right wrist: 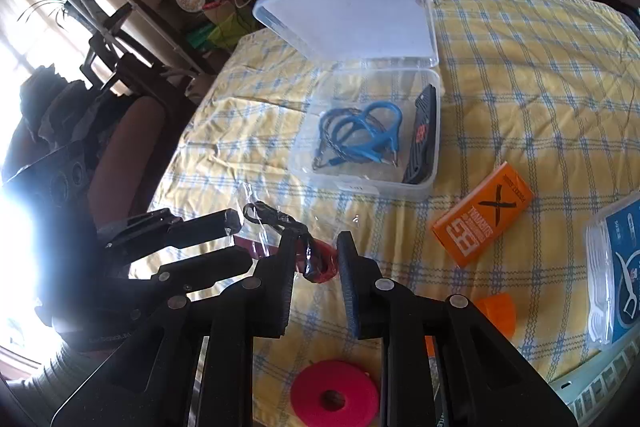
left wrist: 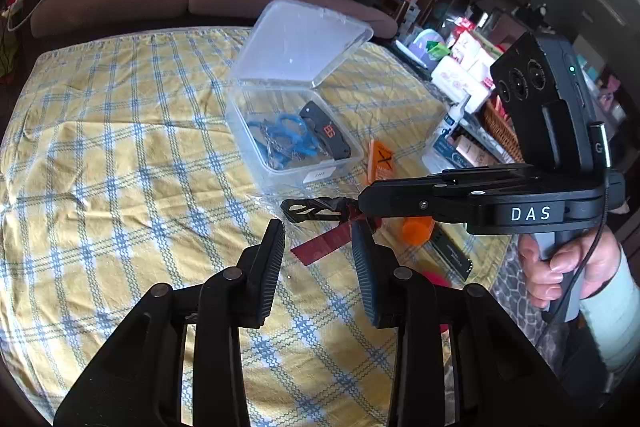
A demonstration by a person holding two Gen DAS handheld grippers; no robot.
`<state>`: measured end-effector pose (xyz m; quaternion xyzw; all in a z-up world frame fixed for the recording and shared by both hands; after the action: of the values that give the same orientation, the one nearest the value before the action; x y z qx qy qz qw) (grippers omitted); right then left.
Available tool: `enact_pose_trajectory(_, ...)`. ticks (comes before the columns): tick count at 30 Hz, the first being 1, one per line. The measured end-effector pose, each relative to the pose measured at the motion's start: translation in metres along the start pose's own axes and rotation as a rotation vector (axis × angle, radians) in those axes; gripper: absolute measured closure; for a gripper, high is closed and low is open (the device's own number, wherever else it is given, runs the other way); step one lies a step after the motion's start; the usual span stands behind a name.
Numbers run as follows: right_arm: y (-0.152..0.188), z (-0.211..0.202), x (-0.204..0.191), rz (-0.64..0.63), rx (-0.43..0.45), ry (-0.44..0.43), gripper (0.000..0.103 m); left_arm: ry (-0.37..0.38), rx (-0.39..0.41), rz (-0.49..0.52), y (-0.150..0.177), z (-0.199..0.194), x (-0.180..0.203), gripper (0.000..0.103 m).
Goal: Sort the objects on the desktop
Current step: 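Carry the pink strap into the clear box and open the left gripper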
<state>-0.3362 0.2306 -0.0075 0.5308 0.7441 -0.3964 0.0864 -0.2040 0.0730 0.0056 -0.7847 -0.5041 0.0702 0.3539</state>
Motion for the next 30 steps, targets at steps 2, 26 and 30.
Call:
enact_pose_trajectory(2, -0.012, -0.011, -0.008, -0.010, 0.050, 0.000, 0.081, -0.001, 0.035, 0.003, -0.009, -0.007, 0.000, 0.070)
enact_pose_trajectory(26, -0.082, 0.017, 0.075, -0.001, 0.233, 0.133, 0.083, -0.133, 0.059, 0.056, -0.069, 0.065, -0.010, 0.060)
enact_pose_trajectory(30, -0.082, -0.002, 0.065, -0.010, 0.276, 0.092, 0.083, -0.108, 0.084, 0.066, -0.070, 0.054, -0.002, 0.060)
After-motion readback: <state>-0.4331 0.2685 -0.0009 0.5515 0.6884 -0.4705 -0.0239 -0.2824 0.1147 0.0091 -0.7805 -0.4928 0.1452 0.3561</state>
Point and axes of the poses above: each gripper's, at about its wrist camera, not at the fingertips, and z roughly the way its jaws point, x to its right, y to its underside, the point moved 7 cm from there along z, roughly the way its jaws point, and after that the axes turned 10 degrees about -y, right-handed, at the moved point
